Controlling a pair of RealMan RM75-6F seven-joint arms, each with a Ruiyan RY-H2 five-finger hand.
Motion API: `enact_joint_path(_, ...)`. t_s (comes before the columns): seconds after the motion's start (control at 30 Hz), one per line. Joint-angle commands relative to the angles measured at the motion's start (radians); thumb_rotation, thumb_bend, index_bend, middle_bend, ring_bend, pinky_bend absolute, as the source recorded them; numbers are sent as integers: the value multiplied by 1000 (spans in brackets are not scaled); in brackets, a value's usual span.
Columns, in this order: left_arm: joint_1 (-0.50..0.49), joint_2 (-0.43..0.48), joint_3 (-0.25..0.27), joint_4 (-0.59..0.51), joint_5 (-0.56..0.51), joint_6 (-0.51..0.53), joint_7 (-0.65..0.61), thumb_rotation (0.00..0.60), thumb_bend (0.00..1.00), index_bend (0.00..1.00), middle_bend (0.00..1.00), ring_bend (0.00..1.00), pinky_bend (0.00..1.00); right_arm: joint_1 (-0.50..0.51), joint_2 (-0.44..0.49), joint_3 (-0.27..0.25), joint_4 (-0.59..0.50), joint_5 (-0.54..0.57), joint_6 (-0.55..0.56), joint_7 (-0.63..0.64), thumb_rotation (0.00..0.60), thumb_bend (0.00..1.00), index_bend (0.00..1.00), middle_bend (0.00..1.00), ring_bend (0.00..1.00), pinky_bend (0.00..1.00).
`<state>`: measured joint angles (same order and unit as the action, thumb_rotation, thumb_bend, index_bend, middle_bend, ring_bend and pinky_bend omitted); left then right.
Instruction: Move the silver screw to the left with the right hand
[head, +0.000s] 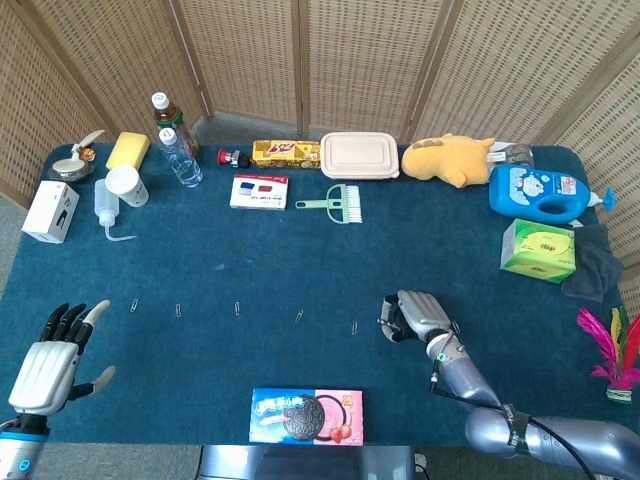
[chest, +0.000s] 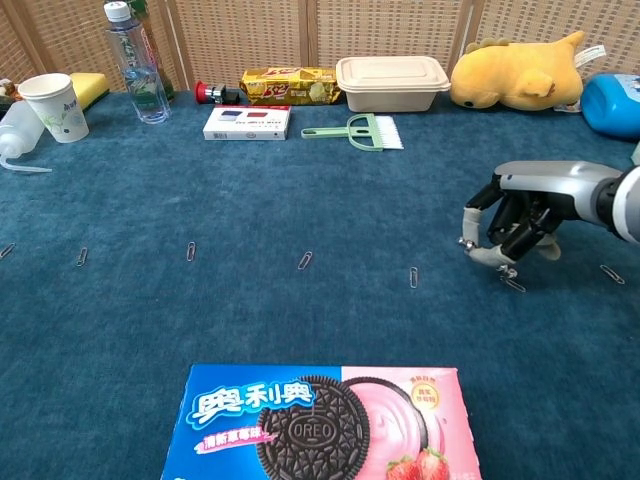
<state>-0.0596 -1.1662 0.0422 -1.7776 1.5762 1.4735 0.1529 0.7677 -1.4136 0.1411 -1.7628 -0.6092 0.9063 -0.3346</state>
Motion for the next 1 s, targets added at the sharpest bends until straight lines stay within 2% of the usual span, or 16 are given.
enact_joint_path(0.03,1,0,2,-1,1,-1,0,600,395,51,176,89,19,6,-2,3,0,1,-1,-3,600,425,654,907,914,783)
enact_joint_path(0.2,4,4,4,0,1,3,1,600,395,51,176,89,19,19,0,11,5,5,1,-7,600,425,653,907,914,783)
enact_joint_path(0.63,23,11,16,-14,6,18,8,600,394,51,176,86,19,0,68,126,7,-45,38,124,600,425,636,906,902,782)
enact_joint_path(0.77,31,15,17,-20,10,31,13,600,395,44,176,86,19,-8,68,157,42,-62,34,180,600,425,635,905,899,782)
enact_joint_path(1.0,40,16,23,-27,11,38,19,600,395,41,176,86,19,15,40,163,123,-49,-7,194,600,426,635,904,895,780)
